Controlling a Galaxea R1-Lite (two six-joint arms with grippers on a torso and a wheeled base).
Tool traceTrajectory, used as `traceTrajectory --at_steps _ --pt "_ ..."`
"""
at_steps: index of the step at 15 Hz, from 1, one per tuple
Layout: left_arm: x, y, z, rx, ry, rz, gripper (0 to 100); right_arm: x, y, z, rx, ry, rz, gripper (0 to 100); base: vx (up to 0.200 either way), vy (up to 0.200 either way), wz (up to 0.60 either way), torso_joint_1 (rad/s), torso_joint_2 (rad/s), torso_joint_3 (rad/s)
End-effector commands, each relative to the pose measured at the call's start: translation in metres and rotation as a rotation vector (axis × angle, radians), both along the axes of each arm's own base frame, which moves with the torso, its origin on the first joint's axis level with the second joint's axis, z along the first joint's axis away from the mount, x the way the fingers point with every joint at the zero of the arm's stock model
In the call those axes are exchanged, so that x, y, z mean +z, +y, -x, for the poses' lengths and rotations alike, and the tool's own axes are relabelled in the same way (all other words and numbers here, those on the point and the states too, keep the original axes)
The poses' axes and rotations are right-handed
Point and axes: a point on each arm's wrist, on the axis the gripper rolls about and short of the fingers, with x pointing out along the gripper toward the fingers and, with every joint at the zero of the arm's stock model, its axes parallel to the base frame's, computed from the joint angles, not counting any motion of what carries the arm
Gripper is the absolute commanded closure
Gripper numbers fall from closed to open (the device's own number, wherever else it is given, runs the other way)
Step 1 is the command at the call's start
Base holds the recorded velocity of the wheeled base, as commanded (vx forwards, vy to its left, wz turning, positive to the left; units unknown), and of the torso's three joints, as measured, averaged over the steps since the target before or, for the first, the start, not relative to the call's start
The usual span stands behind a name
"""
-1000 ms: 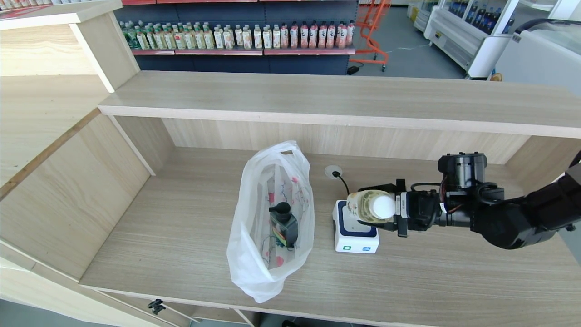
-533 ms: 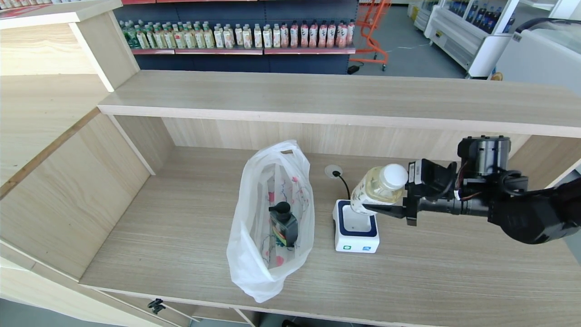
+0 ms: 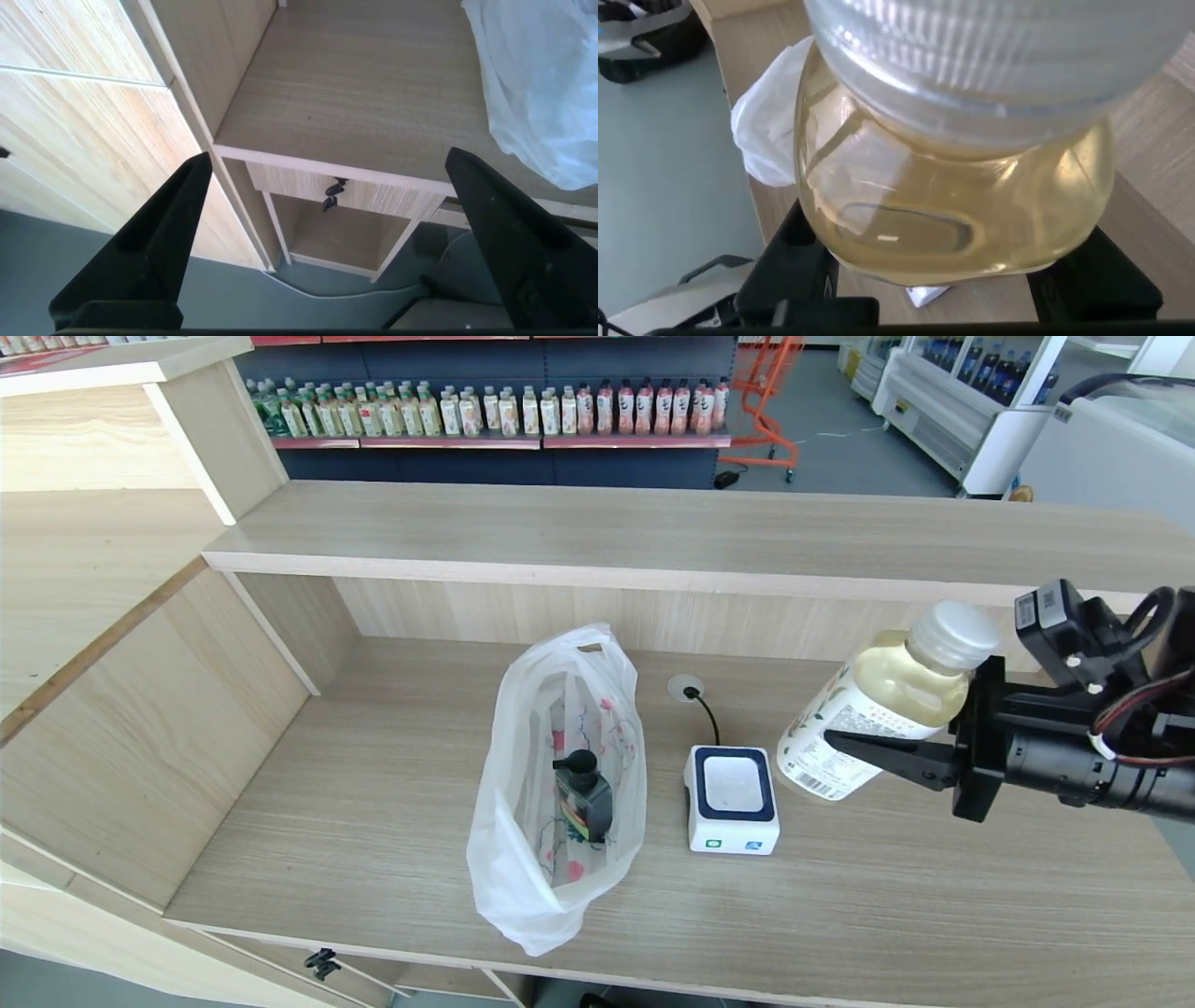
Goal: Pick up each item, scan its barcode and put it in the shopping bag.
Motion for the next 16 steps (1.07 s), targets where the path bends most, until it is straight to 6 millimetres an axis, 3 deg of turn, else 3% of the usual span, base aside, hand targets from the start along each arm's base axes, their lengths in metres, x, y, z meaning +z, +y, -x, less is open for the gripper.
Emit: traceTrajectory --at_steps 1,3,6,9,11,16 --pt "0.0 0.0 0.0 0.0 -0.001 0.001 0 0.011 -0.003 0.015 -0.022 -0.022 -0.028 100 0.0 0.0 0.0 0.0 0.0 0.0" --pt "0.0 0.0 0.0 0.0 -0.001 0.004 0 0.013 -0.004 0.018 -0.071 0.028 -0.073 100 0.0 0.0 0.0 0.0 0.0 0.0" --pt "0.0 0.0 0.0 0.0 -0.001 0.002 0 0.015 -0.005 0.015 -0.159 0.124 -0.154 100 0.0 0.2 0.0 -0.007 0.0 0.006" --pt "0.0 0.0 0.0 0.0 -0.001 0.004 0 0.016 0.002 0.012 -0.136 0.132 -0.159 100 0.0 0.2 0.0 0.01 0.0 0.001" --pt "0.0 0.0 0.0 0.0 -0.001 0.004 0 0.011 0.007 0.008 -0.122 0.155 -0.151 100 0.0 0.0 0.0 0.0 0.0 0.0" --pt "0.0 0.0 0.0 0.0 -0.001 0.004 0 -0.016 0.022 -0.035 -0.177 0.251 -0.113 100 0.0 0.0 0.0 0.0 0.0 0.0"
